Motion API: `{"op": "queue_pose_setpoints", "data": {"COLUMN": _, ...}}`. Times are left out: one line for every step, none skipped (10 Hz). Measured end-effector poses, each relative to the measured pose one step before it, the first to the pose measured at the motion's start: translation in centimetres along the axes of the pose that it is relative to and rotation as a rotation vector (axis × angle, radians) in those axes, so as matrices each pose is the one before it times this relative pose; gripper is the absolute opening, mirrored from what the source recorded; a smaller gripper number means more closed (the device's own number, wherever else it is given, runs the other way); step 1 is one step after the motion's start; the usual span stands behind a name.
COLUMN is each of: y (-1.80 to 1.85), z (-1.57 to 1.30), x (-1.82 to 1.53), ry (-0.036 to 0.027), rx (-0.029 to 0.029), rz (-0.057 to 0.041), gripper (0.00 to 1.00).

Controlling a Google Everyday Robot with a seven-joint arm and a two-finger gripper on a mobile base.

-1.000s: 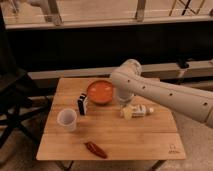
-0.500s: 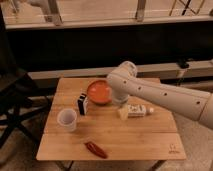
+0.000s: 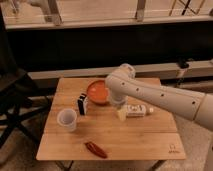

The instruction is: Knock the eraser over

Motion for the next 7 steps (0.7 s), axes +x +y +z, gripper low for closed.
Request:
{"op": "queue_pose_setpoints", "data": {"y": -0.133, "z": 0.187, "x": -0.175, "ry": -0.00167, "rx": -0.00112, "rz": -0.00768, "gripper": 0.8}}
{"op": "queue_pose_setpoints", "data": {"y": -0.127, "z": 0.227, "x": -0.074, "ry": -0.0001, "rx": 0.00033, "rz": -0.00624, "gripper": 0.8}}
{"op": "queue_pose_setpoints", "data": {"y": -0.139, "z": 0.189, "x": -0.052, "ry": -0.00126, "rx": 0.00076, "rz": -0.00451, "gripper": 0.8}}
{"op": "queue_pose_setpoints", "data": {"y": -0.123, "z": 0.178, "x": -0.055, "ry": -0.00144, "rx": 0.00019, "rz": -0.00448, "gripper": 0.8}}
{"op": "queue_pose_setpoints", "data": {"y": -0.089, "z": 0.112, "x": -0.105, "ry": -0.00316, "rx": 0.00057, "rz": -0.00423, "gripper": 0.8}}
{"op": "queue_pose_setpoints", "data": {"y": -0.033, "z": 0.115, "x": 0.002, "ry": -0.00119, "rx": -0.00075, "rz": -0.00305, "gripper": 0.8}}
{"op": "queue_pose_setpoints", "data": {"y": -0.142, "z": 0.228, "x": -0.113, "ry": -0.00111, "rx": -0.00193, "rz": -0.00707, "gripper": 0.8}}
